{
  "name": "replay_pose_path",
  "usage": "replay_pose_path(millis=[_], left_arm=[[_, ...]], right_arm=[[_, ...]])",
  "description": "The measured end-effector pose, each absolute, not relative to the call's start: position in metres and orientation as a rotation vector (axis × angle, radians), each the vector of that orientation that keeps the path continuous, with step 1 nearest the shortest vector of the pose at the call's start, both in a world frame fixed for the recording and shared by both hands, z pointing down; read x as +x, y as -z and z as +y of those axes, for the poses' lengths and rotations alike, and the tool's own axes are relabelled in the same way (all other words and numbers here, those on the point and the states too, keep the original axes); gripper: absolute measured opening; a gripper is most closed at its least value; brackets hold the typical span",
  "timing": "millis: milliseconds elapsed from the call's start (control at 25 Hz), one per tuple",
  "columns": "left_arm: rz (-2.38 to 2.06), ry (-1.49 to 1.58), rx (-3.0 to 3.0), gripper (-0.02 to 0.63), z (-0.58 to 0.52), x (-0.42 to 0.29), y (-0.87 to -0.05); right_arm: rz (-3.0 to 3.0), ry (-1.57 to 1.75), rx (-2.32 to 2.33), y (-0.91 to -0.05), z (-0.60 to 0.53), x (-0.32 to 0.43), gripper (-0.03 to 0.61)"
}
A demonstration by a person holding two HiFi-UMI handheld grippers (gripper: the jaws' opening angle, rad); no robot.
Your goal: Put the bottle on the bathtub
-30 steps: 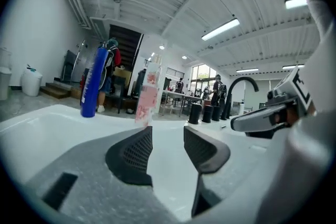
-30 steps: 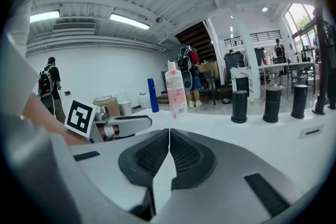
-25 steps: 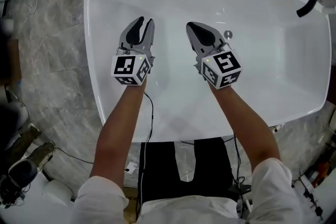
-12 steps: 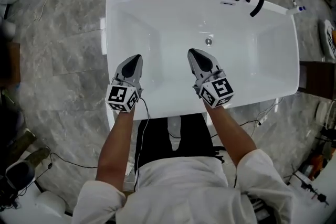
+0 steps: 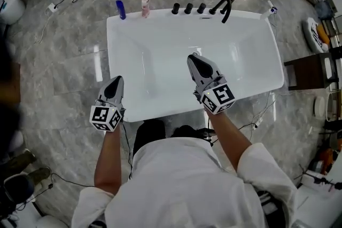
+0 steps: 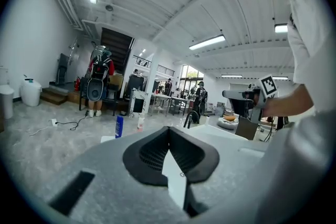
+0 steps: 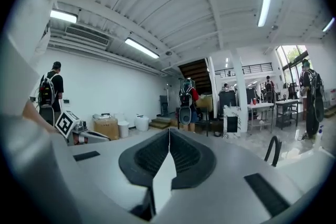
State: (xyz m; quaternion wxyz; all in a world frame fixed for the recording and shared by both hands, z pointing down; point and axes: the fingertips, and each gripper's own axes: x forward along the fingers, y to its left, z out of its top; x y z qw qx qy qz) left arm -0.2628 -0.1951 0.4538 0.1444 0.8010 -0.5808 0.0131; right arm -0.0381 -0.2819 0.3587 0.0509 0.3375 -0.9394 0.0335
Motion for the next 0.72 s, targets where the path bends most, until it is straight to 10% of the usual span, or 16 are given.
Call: replay_pose_path(millis=[720], left_arm=[[-1.835, 0.099, 2.417, 0.016, 0.01, -0.154, -0.317]], right_arm=[[-3.0, 0.041, 0.94, -0.282, -0.086, 0.099, 0.015]])
